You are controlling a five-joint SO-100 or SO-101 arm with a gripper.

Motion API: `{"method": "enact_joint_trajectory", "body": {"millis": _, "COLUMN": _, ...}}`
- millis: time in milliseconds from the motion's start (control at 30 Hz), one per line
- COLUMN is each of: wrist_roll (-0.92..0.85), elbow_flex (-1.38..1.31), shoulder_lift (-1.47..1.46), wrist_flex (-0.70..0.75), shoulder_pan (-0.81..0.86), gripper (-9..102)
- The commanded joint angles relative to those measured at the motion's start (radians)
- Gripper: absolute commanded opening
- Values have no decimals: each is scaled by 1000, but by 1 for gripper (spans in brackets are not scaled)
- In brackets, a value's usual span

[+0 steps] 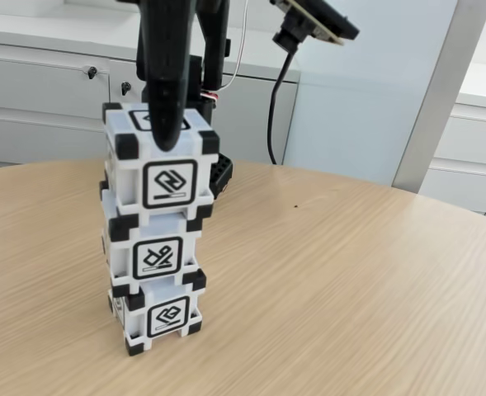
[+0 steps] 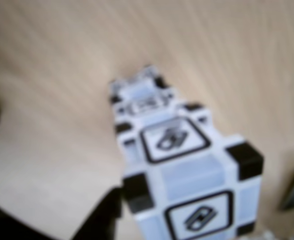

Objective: Stack cubes from left to right.

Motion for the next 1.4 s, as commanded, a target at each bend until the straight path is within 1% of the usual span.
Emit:
{"method": "enact_joint_trajectory", "body": {"millis": 0, "wrist_roll": 15, "elbow_flex": -6, "shoulder_lift": 35, "wrist_flex": 81, "shoulder_pan": -12, "gripper": 38}}
{"method": "enact_joint_trajectory", "body": {"millis": 167, "wrist_roll": 41, "elbow_flex": -6, "shoulder_lift": 140, "wrist_flex": 81, "shoulder_pan": -130, "gripper": 39}}
{"method": "enact_joint_trajectory", "body": {"millis": 267, "wrist_roll": 66, "elbow_flex": -11, "shoulder_lift": 213, "wrist_flex": 81, "shoulder_pan": -216, "gripper": 36}}
{"method": "enact_joint_trajectory", "body": {"millis": 333, "wrist_roll": 72, "elbow_flex": -18, "shoulder_lift": 264, "wrist_flex": 81, "shoulder_pan": -262, "gripper": 32}}
{"method": "enact_joint_trajectory", "body": {"millis": 367, "wrist_roll": 74, "elbow_flex": -18, "shoulder_lift": 291, "wrist_flex": 81, "shoulder_pan": -279, "gripper": 27}}
{"method": "enact_joint_trajectory", "body": {"millis": 433, "wrist_roll": 72, "elbow_flex": -20, "shoulder_lift": 353, "wrist_flex": 81, "shoulder_pan": -305, "gripper": 18}}
{"method": "enact_joint_trajectory", "body": {"millis": 500, "wrist_roll": 66, "elbow_flex": -20, "shoulder_lift": 419, "wrist_flex": 81, "shoulder_pan": -322, "gripper": 3}}
{"method": "enact_joint_trajectory", "body": {"millis": 533, "wrist_roll": 58, "elbow_flex": -14, "shoulder_lift": 454, "wrist_flex": 81, "shoulder_pan": -328, "gripper": 0}}
{"method": "enact_joint_trajectory", "body": {"millis": 733, "wrist_roll": 40, "elbow_flex": -3, "shoulder_lift": 661, "wrist_flex": 72, "shoulder_pan": -336, "gripper": 0}}
{"method": "enact_joint_trajectory", "body": {"millis": 867, "wrist_roll": 41, "elbow_flex": 12, "shoulder_lift": 761, "wrist_flex": -14, "shoulder_pan": -336, "gripper": 0}}
{"method": "enact_joint_trajectory", "body": {"millis": 967, "wrist_roll": 25, "elbow_flex": 97, "shoulder_lift": 818, "wrist_flex": -91, "shoulder_pan": -336, "gripper": 0}}
{"method": "enact_joint_trajectory", "body": {"millis": 1100, "wrist_roll": -5, "elbow_flex": 325, "shoulder_lift": 877, "wrist_flex": -209, "shoulder_pan": -336, "gripper": 0}}
{"method": "enact_joint_trajectory", "body": {"millis": 1233, "wrist_roll": -34, "elbow_flex": 600, "shoulder_lift": 937, "wrist_flex": -368, "shoulder_pan": -336, "gripper": 0}}
{"method": "enact_joint_trajectory", "body": {"millis": 1367, "wrist_roll": 9, "elbow_flex": 830, "shoulder_lift": 994, "wrist_flex": -508, "shoulder_pan": -336, "gripper": 0}}
